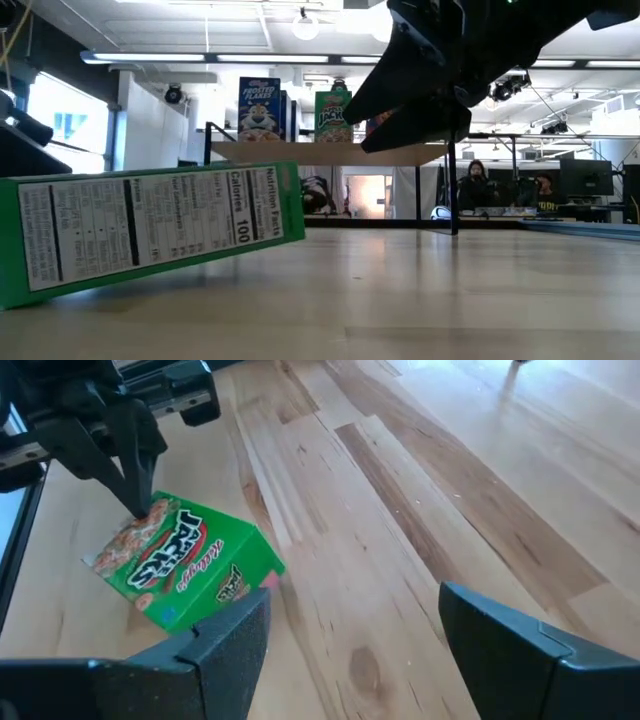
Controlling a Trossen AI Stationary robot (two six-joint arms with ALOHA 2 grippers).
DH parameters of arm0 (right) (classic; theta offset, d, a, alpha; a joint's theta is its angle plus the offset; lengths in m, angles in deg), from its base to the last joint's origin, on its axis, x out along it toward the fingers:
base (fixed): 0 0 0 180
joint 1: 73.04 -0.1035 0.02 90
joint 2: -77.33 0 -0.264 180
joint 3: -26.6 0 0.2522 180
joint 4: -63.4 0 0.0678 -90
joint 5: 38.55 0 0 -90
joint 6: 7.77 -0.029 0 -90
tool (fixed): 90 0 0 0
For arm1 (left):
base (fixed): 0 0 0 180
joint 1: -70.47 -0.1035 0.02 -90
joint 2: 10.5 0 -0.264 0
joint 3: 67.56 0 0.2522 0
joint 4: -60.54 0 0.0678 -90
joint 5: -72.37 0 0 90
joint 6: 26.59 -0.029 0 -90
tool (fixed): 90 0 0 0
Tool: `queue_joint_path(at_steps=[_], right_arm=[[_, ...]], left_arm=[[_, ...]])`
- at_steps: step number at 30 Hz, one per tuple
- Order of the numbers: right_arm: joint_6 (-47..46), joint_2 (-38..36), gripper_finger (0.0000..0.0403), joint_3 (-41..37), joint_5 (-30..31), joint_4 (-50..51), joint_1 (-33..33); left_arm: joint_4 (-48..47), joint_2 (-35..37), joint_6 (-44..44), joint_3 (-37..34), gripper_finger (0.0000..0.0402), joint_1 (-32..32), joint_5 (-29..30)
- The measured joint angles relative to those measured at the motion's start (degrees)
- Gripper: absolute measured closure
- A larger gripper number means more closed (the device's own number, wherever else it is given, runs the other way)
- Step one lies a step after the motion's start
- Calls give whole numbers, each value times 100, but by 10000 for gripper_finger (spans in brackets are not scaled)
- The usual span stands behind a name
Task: Stack cereal on shelf
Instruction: Move the green cereal into the center of the table
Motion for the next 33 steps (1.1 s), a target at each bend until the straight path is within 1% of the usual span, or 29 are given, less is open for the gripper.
queue_joint_path(at_steps=[10,14,17,25,30,33], right_arm=[[188,0,126,0,-193,-371,-11],[-194,0,126,0,-245,-699,-17],[-397,2,126,0,-291,-960,-22],[-996,4,118,19,-1082,-1315,173],[-427,4,119,344,-1246,-1218,208],[-110,4,121,662,-1425,-602,187]], left_arm=[[-185,2,321,-4,402,257,133],[-196,0,362,-4,402,304,166],[-317,-39,374,-32,402,295,55],[-265,-18,457,-20,402,293,189],[-205,-17,456,-13,402,282,296],[-162,-17,456,-12,401,277,316]])
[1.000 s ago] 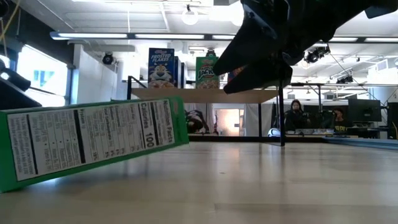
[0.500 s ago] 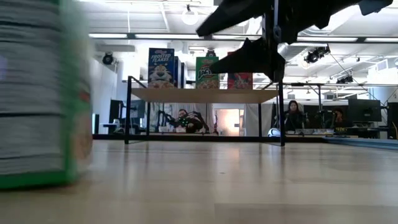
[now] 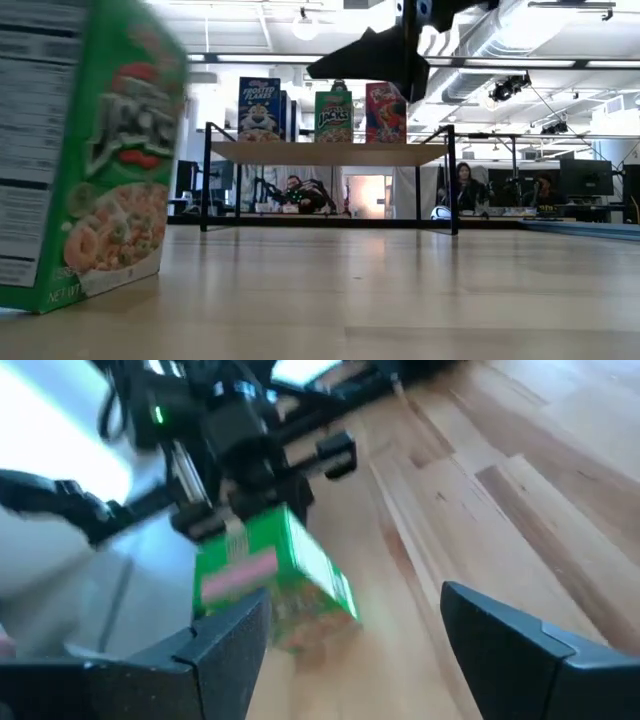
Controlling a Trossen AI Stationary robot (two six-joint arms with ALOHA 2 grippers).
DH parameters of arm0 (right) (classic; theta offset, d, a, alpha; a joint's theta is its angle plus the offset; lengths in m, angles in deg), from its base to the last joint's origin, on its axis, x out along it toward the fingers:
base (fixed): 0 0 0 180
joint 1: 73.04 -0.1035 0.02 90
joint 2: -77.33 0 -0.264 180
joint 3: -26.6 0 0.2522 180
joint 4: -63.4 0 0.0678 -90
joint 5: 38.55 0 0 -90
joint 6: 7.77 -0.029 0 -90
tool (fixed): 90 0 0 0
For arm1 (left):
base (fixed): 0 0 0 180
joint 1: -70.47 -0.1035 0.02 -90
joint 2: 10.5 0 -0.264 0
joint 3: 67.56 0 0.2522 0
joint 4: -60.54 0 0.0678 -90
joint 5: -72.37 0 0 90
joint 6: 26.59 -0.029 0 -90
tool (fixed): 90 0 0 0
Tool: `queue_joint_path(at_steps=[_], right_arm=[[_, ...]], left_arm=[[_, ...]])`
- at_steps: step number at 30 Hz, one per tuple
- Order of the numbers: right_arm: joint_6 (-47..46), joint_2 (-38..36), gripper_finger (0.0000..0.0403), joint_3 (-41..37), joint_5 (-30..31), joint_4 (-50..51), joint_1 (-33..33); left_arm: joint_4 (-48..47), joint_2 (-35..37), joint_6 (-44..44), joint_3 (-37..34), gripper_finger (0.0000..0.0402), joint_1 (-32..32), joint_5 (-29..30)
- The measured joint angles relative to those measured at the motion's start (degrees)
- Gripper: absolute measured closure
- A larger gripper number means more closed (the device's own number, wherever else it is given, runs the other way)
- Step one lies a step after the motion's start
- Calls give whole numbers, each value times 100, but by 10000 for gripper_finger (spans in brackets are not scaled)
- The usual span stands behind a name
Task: Stack cereal on shelf
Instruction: Move the green cereal into the center of the table
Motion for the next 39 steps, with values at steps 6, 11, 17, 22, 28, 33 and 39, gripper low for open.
queue_joint_path(at_steps=[6,11,17,22,28,33,39], right_arm=[[918,620,142,724,-391,575,-314],[1549,1664,229,1548,-716,688,-522],[1768,2243,347,2420,-791,1131,-561],[1800,2284,392,2713,-926,1427,-665],[1848,2299,400,2713,-366,1459,-792],[2050,2275,400,2711,82,1601,-938],[1771,2264,400,2708,214,2103,-1006]], left_arm=[[-1,8,-2,4,402,-37,187],[-39,11,-136,4,402,-227,223],[-26,11,-193,4,402,-409,-83],[26,13,-159,4,402,-136,-1026],[356,19,-72,12,402,137,-1120],[322,20,-243,12,401,-61,-570],[686,20,-661,12,402,-271,-667]])
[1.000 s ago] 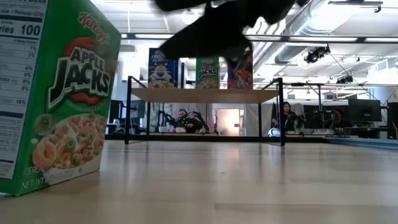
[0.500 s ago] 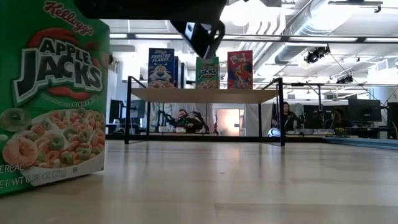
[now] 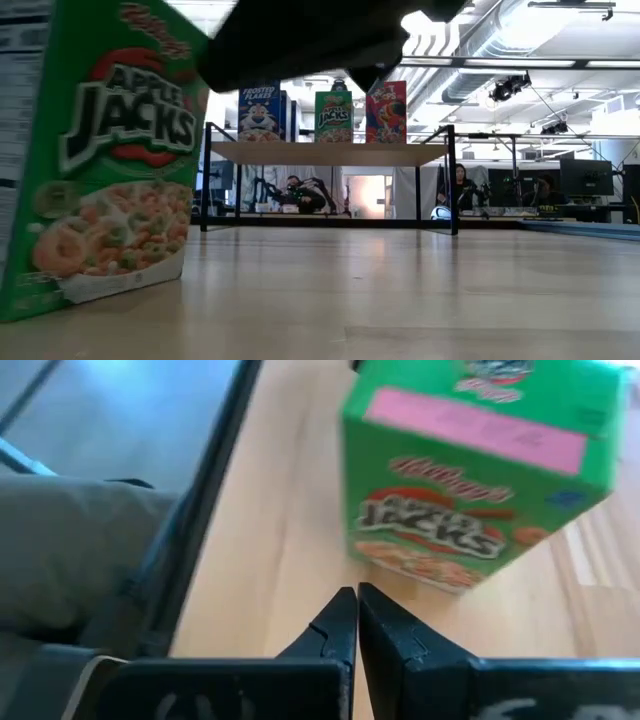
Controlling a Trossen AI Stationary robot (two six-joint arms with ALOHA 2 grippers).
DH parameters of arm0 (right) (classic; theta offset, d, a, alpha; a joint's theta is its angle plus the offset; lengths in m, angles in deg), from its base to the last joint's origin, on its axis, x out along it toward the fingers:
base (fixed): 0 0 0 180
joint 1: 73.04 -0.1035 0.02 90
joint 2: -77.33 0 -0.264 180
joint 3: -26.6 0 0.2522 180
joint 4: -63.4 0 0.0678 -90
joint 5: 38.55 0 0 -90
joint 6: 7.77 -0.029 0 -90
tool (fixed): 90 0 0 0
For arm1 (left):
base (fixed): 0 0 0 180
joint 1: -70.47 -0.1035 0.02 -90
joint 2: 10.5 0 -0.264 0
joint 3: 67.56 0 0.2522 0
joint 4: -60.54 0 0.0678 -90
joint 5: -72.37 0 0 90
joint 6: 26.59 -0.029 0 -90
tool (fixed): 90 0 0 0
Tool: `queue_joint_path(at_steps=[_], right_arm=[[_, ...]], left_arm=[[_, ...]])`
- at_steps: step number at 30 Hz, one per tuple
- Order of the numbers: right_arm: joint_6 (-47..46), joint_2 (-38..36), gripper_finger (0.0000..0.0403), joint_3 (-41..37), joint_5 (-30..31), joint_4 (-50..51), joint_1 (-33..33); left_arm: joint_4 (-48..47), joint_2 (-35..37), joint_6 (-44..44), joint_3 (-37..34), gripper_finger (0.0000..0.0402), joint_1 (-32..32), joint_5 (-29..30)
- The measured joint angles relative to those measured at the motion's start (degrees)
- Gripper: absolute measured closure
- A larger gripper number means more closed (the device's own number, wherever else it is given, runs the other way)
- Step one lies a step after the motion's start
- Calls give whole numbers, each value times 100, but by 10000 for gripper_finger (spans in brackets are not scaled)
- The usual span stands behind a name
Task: Stack cereal on shelf
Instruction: Move the green cereal into the center of the table, then put the green cereal on the shelf aligned with the other green cereal box
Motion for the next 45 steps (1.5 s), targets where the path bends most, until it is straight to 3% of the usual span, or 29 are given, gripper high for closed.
queue_joint_path(at_steps=[5,12,16,20,29,37,45], right_arm=[[-190,-76,400,-2,236,40,0],[-1435,-81,376,7,127,94,51],[-1516,-79,324,54,126,109,25],[-1527,-79,260,280,355,328,-104],[-2186,-76,153,1401,733,2278,-115],[-1633,-72,120,1709,309,2518,281],[-1612,129,114,1698,-88,2190,408]], left_arm=[[370,0,-373,32,401,-85,-290],[367,0,-295,55,401,-90,-449],[444,-111,-261,100,402,-123,-444],[914,-673,-624,422,401,-225,-576],[1047,-1558,-1097,1180,401,-542,-732],[1056,-1510,-1245,1204,401,-631,-751],[1043,-1510,-1247,1204,402,-630,-748]])
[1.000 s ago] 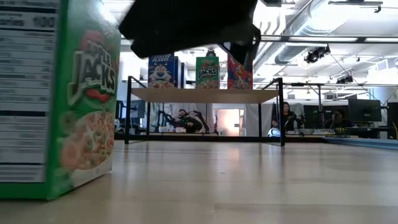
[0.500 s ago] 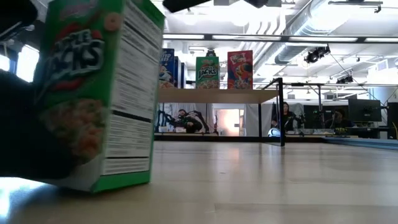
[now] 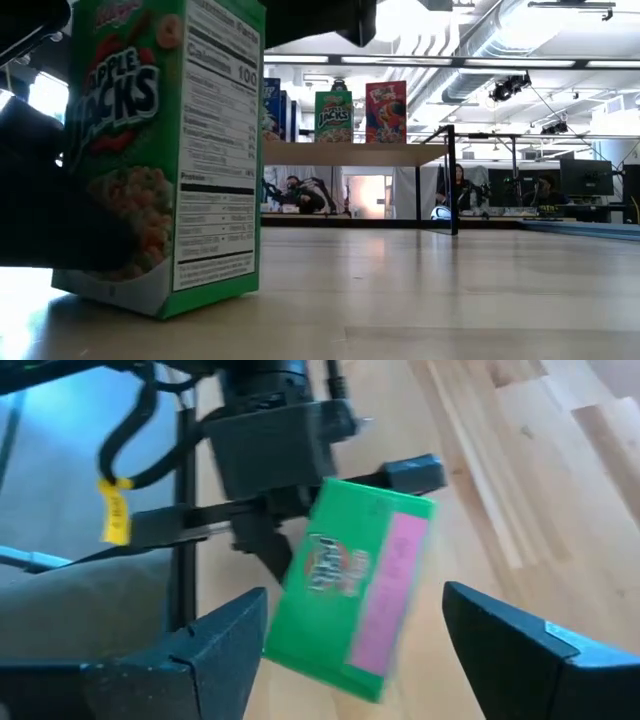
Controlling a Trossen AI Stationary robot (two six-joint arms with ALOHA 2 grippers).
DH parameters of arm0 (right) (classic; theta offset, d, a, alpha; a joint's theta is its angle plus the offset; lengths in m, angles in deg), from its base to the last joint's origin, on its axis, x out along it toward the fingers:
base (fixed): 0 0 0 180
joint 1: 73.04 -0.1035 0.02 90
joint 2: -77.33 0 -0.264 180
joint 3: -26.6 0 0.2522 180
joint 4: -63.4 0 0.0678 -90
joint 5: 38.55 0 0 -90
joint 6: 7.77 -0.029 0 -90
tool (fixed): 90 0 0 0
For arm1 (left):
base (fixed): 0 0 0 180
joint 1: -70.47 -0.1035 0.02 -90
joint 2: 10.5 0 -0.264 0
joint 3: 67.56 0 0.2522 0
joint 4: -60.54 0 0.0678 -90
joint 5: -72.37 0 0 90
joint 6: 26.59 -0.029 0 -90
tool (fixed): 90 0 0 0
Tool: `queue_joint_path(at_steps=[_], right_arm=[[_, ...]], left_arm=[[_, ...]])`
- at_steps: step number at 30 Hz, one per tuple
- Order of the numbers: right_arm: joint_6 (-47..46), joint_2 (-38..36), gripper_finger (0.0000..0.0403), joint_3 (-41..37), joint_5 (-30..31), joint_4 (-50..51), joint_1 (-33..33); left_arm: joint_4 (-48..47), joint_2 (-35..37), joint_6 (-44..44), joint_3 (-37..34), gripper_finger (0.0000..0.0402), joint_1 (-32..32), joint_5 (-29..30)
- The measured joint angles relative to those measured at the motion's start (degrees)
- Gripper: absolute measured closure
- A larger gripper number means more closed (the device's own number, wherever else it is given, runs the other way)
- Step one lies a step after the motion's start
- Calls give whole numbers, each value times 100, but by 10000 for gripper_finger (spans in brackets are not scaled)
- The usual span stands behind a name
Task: Stack cereal on shelf
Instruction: Put the green cereal on the shelf aligned with the other green cereal box
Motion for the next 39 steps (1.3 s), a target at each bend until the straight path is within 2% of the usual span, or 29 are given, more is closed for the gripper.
queue_joint_path(at_steps=[16,24,30,34,37,39], right_arm=[[4,269,120,-9,-36,-107,194],[252,269,194,-9,-184,-107,211],[588,270,242,-9,-248,-251,193],[1036,215,244,85,-342,-130,180],[1528,28,243,356,-353,292,156],[1938,-138,243,601,-269,791,202]], left_arm=[[3,3,-56,0,402,22,159],[-70,449,-383,-159,401,326,458],[40,955,160,-837,401,509,849],[942,1187,17,-1470,401,490,835],[2019,1347,-567,-2022,402,344,440],[2857,1434,-992,-2369,401,158,-43]])
